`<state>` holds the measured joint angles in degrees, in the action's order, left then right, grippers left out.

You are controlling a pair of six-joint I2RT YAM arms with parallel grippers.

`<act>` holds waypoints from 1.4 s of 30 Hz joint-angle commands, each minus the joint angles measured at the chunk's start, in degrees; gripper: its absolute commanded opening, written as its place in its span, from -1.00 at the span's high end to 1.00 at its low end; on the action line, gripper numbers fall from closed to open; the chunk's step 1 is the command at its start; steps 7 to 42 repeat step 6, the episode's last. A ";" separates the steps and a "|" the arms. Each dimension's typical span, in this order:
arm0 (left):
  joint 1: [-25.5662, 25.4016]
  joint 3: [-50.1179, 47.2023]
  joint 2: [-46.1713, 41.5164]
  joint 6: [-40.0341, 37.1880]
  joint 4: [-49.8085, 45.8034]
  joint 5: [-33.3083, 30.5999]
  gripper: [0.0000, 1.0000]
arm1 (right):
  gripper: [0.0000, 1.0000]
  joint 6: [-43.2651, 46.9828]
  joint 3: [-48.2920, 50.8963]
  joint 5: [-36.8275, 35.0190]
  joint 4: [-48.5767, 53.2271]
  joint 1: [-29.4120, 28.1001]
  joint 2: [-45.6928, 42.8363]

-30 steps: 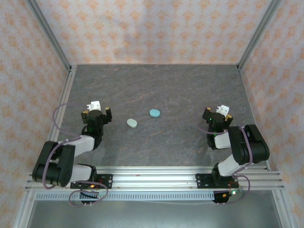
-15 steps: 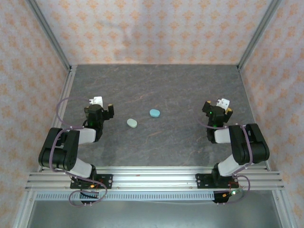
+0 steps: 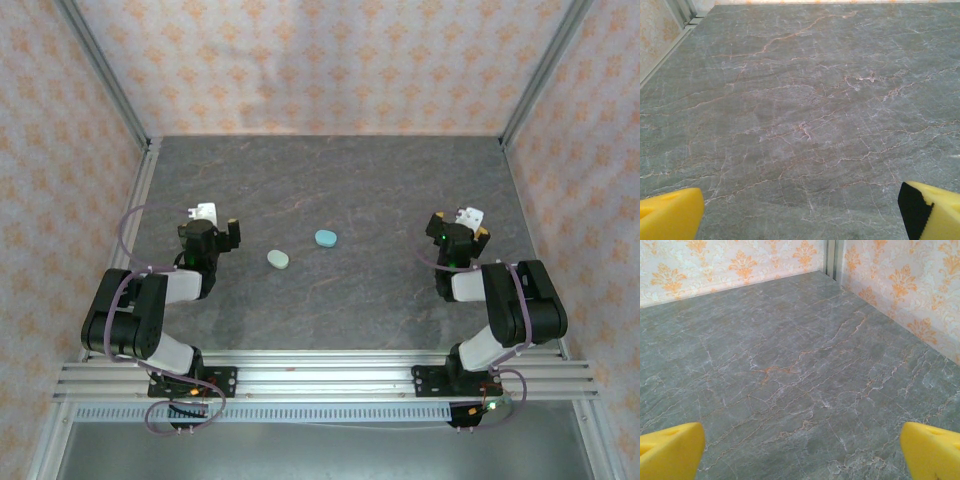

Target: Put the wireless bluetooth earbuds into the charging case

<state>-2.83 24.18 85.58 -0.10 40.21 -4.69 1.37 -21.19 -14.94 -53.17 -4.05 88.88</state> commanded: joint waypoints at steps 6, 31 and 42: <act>0.28 0.50 0.19 -1.04 1.90 0.21 -1.00 | -0.99 -0.21 -0.21 0.84 0.46 0.34 -0.04; 0.28 0.50 0.19 -1.04 1.90 0.21 -1.00 | -0.99 -0.21 -0.21 0.84 0.46 0.34 -0.04; 0.28 0.50 0.19 -1.04 1.90 0.21 -1.00 | -0.99 -0.21 -0.21 0.84 0.46 0.34 -0.04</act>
